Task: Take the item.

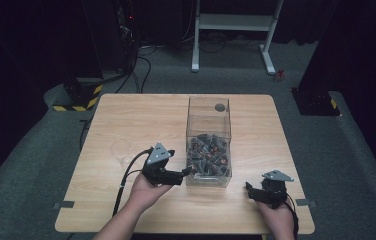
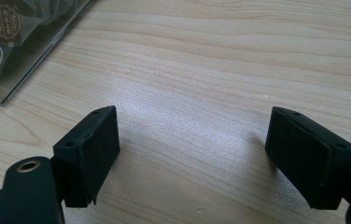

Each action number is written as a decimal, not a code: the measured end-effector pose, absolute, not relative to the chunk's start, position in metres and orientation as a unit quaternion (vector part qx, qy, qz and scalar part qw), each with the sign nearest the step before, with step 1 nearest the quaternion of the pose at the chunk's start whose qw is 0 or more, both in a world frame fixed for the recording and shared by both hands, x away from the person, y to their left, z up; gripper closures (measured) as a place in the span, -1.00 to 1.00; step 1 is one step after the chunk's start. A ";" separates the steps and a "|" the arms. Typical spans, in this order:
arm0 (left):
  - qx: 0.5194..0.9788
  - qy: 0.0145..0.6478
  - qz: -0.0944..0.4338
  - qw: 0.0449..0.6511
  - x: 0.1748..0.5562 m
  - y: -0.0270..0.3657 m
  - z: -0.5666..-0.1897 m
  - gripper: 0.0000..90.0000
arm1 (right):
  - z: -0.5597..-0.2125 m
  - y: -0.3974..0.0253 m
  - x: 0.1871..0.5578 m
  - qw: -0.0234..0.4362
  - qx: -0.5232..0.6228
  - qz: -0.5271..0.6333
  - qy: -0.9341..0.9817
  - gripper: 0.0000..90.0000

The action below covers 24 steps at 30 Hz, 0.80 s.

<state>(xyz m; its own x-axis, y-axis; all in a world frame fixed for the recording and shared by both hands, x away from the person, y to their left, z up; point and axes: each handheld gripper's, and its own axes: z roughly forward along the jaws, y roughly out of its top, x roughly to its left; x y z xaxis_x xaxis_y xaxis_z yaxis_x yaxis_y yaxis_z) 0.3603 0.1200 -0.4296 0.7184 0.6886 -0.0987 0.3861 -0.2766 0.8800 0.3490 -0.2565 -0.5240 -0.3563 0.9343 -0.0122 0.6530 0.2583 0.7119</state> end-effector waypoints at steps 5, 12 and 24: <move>0.792 0.338 0.157 0.484 0.365 0.114 -0.428 -0.66 | -0.524 -0.257 0.349 0.224 0.520 0.315 0.762 -0.60; 0.785 0.342 0.165 0.490 0.372 0.107 -0.426 -0.49 | -0.524 -0.256 0.349 0.224 0.520 0.314 0.762 -0.60; 0.787 0.349 0.163 0.482 0.389 0.095 -0.427 0.07 | -0.524 -0.256 0.349 0.223 0.520 0.315 0.762 -0.60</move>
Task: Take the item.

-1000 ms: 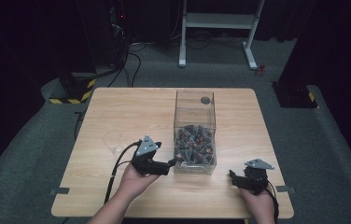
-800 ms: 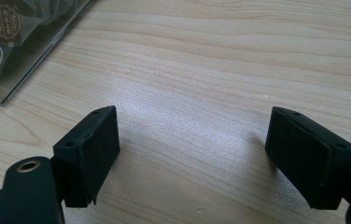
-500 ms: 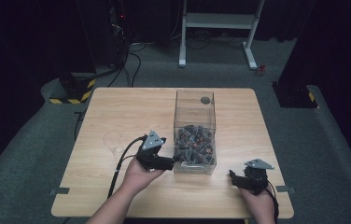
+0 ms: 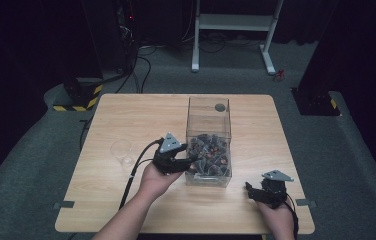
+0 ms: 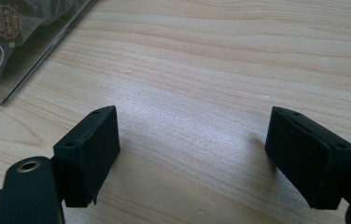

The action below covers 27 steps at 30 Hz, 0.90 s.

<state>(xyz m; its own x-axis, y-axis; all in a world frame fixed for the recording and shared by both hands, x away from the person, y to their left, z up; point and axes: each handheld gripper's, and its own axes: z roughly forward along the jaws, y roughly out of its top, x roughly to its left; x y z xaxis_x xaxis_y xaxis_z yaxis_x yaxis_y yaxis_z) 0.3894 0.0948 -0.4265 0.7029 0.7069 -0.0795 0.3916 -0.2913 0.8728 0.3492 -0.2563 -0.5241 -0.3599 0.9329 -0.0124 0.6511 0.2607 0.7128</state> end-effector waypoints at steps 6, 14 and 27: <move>0.792 0.355 0.163 0.469 0.394 0.089 -0.433 0.30 | -0.524 -0.256 0.349 0.223 0.519 0.316 0.762 -0.60; 0.789 0.361 0.169 0.467 0.396 0.087 -0.436 0.74 | -0.524 -0.256 0.349 0.223 0.519 0.316 0.762 -0.60; 0.786 0.347 0.168 0.484 0.389 0.085 -0.437 1.00 | -0.524 -0.256 0.349 0.223 0.518 0.315 0.763 -0.60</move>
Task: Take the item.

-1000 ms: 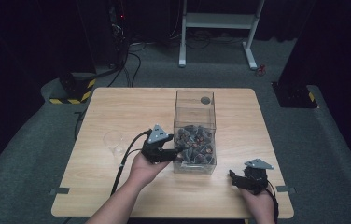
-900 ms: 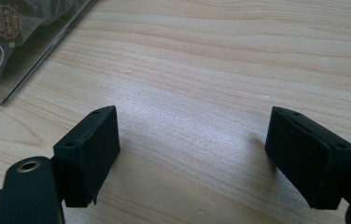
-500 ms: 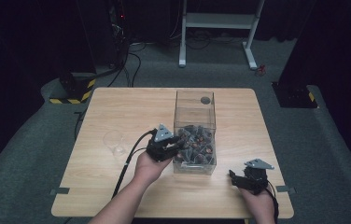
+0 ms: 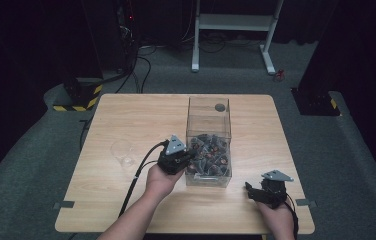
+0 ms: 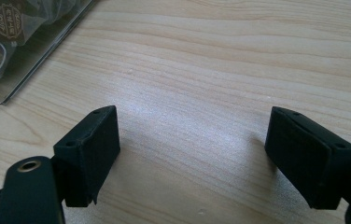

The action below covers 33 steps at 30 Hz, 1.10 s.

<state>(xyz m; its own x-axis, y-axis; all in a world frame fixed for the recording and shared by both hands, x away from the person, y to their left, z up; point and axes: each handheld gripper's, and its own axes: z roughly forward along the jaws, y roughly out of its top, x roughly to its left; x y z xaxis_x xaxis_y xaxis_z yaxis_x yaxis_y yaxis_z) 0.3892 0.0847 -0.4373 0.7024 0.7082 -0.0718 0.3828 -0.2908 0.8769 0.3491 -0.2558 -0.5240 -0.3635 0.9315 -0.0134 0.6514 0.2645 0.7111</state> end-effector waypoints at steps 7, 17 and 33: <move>0.778 0.348 0.168 0.495 0.386 0.086 -0.434 1.00 | -0.524 -0.256 0.349 0.223 0.518 0.315 0.764 -0.60; 0.766 0.346 0.170 0.515 0.381 0.090 -0.426 1.00 | -0.524 -0.256 0.349 0.224 0.517 0.315 0.764 -0.60; 0.747 0.343 0.175 0.542 0.377 0.102 -0.411 1.00 | -0.524 -0.255 0.349 0.223 0.519 0.315 0.763 -0.60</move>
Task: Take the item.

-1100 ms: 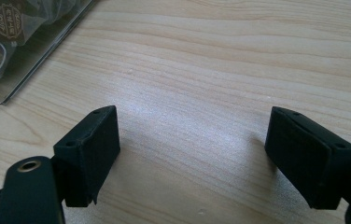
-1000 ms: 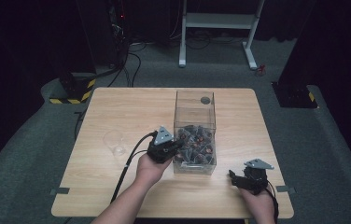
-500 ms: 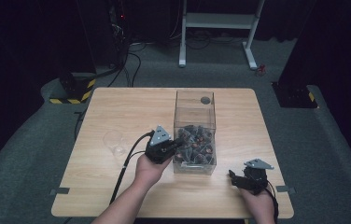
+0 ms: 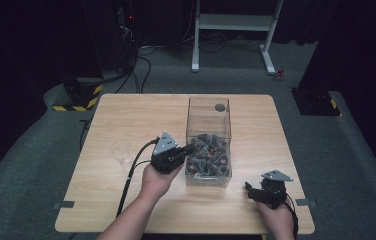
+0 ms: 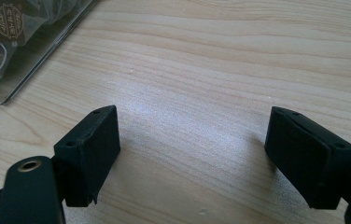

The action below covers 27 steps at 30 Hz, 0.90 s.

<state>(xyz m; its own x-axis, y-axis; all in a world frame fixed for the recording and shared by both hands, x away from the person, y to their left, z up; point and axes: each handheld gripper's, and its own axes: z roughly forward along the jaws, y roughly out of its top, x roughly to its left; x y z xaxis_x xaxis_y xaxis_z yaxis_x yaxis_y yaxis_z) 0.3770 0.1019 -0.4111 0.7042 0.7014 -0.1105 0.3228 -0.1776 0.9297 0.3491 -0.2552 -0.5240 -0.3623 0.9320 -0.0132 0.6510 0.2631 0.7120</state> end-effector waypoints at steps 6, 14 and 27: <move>0.742 0.345 0.179 0.547 0.376 0.108 -0.408 1.00 | -0.524 -0.255 0.349 0.222 0.520 0.315 0.762 -0.60; 0.737 0.347 0.186 0.550 0.375 0.116 -0.403 1.00 | -0.524 -0.255 0.349 0.223 0.520 0.315 0.762 -0.60; 0.728 0.352 0.194 0.555 0.374 0.129 -0.397 1.00 | -0.524 -0.255 0.349 0.223 0.520 0.315 0.762 -0.60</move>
